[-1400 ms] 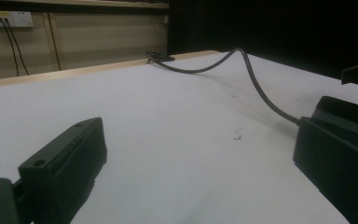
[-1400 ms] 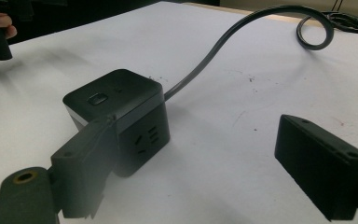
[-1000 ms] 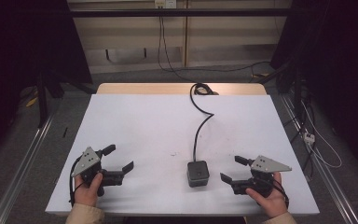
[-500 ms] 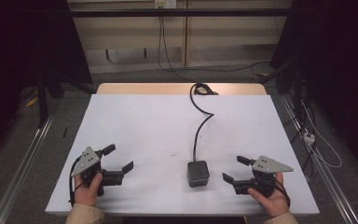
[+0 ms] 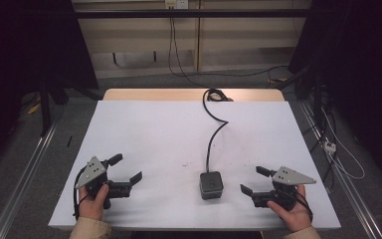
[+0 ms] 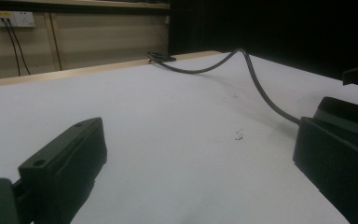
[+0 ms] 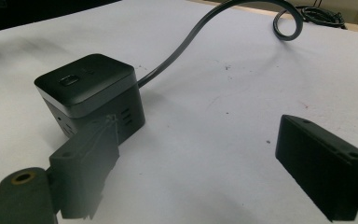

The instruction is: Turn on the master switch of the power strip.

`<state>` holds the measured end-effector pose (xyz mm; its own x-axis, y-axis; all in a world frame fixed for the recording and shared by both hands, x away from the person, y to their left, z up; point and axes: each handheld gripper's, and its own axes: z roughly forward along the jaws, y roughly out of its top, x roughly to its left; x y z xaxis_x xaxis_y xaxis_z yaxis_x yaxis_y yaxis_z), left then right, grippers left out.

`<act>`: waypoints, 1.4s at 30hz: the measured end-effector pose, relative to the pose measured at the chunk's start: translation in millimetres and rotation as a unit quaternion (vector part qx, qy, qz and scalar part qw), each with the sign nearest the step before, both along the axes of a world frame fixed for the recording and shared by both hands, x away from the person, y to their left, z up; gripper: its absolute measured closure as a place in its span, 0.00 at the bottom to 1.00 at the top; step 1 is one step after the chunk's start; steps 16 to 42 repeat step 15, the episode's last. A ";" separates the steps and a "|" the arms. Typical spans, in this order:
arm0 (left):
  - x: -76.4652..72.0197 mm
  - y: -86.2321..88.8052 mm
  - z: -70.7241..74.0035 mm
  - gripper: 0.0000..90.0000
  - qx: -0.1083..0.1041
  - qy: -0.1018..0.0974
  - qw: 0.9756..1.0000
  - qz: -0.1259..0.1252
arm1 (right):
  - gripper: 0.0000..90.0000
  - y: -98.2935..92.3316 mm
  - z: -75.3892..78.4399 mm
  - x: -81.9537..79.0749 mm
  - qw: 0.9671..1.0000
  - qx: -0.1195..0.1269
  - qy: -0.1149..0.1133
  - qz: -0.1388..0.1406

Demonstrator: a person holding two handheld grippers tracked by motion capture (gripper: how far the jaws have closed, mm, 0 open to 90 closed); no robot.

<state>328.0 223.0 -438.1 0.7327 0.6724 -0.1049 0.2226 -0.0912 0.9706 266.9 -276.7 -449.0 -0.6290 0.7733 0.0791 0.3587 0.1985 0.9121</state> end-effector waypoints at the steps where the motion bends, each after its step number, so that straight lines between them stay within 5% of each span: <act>1: -0.2 -0.4 0.0 0.03 -0.002 0.000 1.000 0.001 | 0.15 0.0 0.0 0.0 1.000 0.001 0.000 0.000; 42: 2.9 1.3 -2.8 0.03 -0.003 0.005 1.000 0.005 | 0.14 4.4 -1.0 3.1 1.000 0.005 -0.003 0.002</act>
